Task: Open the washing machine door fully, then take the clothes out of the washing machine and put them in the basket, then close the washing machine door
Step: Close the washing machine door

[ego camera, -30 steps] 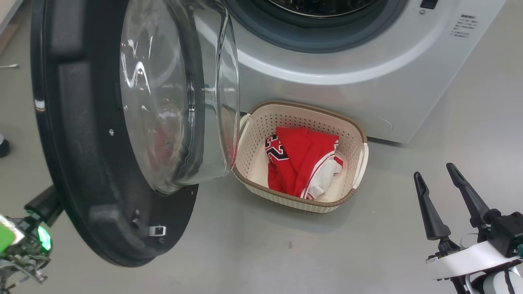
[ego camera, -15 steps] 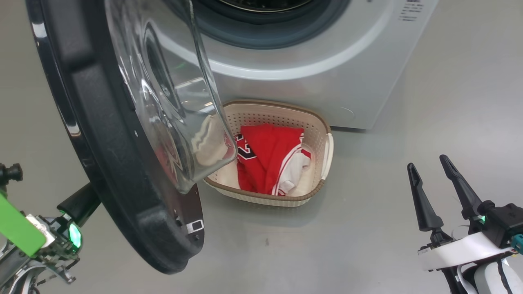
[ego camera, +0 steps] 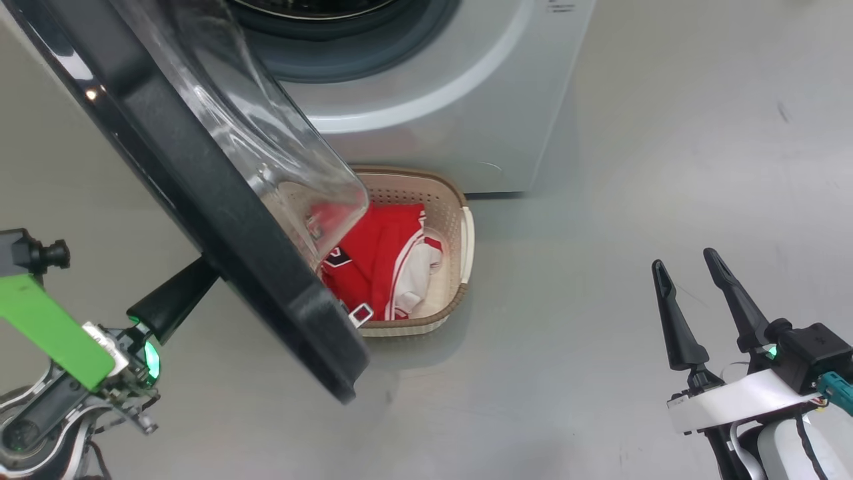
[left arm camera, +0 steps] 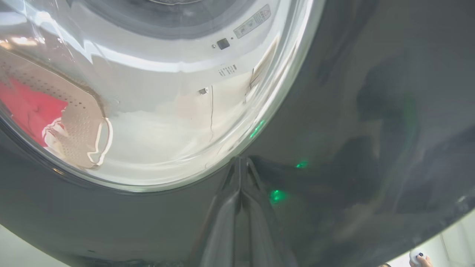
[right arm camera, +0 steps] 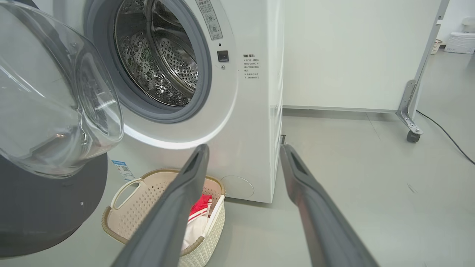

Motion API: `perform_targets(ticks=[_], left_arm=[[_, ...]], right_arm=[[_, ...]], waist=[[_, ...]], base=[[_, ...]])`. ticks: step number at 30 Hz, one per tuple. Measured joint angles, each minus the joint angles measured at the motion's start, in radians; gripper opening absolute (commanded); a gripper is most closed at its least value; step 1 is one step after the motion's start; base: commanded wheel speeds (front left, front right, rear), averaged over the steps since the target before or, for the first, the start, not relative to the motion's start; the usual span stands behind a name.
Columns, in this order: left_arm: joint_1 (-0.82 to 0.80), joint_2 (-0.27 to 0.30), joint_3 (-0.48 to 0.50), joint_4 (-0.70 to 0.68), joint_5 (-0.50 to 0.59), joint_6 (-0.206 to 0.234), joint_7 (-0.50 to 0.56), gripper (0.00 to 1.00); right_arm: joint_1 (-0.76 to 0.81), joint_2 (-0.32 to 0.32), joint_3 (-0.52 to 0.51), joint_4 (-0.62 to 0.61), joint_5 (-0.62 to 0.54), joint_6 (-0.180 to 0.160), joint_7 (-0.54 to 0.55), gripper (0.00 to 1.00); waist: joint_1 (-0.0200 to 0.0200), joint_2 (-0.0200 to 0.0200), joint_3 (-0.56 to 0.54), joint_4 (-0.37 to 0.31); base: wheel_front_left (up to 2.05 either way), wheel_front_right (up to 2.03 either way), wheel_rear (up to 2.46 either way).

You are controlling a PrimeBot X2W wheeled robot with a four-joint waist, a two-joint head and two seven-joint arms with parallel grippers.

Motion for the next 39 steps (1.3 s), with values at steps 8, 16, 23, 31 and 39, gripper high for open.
perform_targets(ticks=[8,16,23,31,39], left_arm=[[-0.063,-0.014,-0.023,0.027,0.015,0.02,-0.015,0.0],[-0.157,-0.042,-0.021,0.073,0.05,0.035,-0.047,0.0],[-0.231,-0.049,-0.02,0.118,0.072,0.052,-0.076,0.0],[-0.323,-0.065,-0.021,0.174,0.105,0.065,-0.104,0.0],[-0.408,-0.07,-0.021,0.227,0.136,0.082,-0.13,0.0]], right_arm=[[-0.024,0.009,0.008,0.017,0.007,0.0,0.0,1.0],[-0.037,0.022,0.01,0.034,0.019,0.0,0.0,1.0],[-0.06,0.039,0.007,0.038,0.028,0.0,0.0,1.0],[-0.079,0.046,0.005,0.043,0.034,0.001,0.0,1.0],[-0.099,0.058,0.004,0.047,0.042,0.001,0.0,1.0]], waist=[[0.0,0.0,0.006,-0.082],[0.0,0.0,0.021,-0.159],[0.0,0.0,0.034,-0.219],[0.0,0.0,0.054,-0.277],[0.0,0.0,0.077,-0.321]], base=[[0.0,0.0,0.0],[0.0,0.0,0.0],[0.0,0.0,0.0],[0.0,0.0,0.0],[0.0,0.0,0.0]])
